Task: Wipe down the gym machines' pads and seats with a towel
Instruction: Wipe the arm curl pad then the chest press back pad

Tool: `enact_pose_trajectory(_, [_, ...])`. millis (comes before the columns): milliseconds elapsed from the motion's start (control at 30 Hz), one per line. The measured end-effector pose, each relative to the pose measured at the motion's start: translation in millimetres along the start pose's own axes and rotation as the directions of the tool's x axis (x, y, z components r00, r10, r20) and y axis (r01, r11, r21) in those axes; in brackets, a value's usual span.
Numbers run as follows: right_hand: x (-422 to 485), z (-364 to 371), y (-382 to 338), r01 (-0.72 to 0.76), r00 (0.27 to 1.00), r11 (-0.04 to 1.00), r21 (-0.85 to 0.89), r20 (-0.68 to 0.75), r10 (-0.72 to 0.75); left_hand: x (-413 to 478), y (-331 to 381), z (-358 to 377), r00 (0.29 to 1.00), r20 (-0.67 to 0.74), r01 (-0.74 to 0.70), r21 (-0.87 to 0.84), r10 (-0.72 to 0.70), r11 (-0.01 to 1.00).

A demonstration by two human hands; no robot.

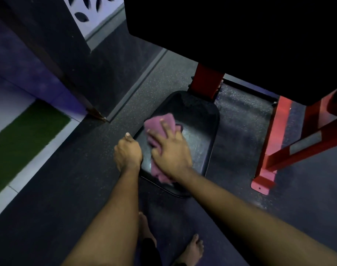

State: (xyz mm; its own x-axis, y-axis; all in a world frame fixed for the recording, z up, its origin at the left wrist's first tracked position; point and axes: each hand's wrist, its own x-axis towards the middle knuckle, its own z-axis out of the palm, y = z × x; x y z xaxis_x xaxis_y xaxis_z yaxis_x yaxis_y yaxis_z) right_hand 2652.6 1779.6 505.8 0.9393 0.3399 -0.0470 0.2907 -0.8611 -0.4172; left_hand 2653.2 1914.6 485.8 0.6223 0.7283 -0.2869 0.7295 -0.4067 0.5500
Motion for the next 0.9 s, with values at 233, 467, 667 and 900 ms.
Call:
enact_pose_trajectory(233, [-60, -16, 71, -0.168, 0.983, 0.983, 0.069, -0.065, 0.172, -6, 3, -3, 1.000, -0.005, -0.012, -0.017, 0.012, 1.000])
enact_pose_trajectory(467, [58, -27, 80, -0.540, 0.829, 0.836, 0.099, -0.105, 0.549, 1, 4, 2, 0.999, -0.038, 0.015, 0.001, -0.015, 1.000])
enact_pose_trajectory(667, [-8, -16, 60, -0.272, 0.956, 0.962, 0.034, -0.104, 0.274, 0, 8, 1, 0.998, -0.042, 0.037, 0.005, -0.037, 0.999])
enact_pose_trajectory(900, [90, -32, 100, -0.635, 0.730, 0.748, 0.194, -0.169, 0.663, 6, 4, 3, 0.998, -0.046, 0.039, 0.032, -0.037, 0.999])
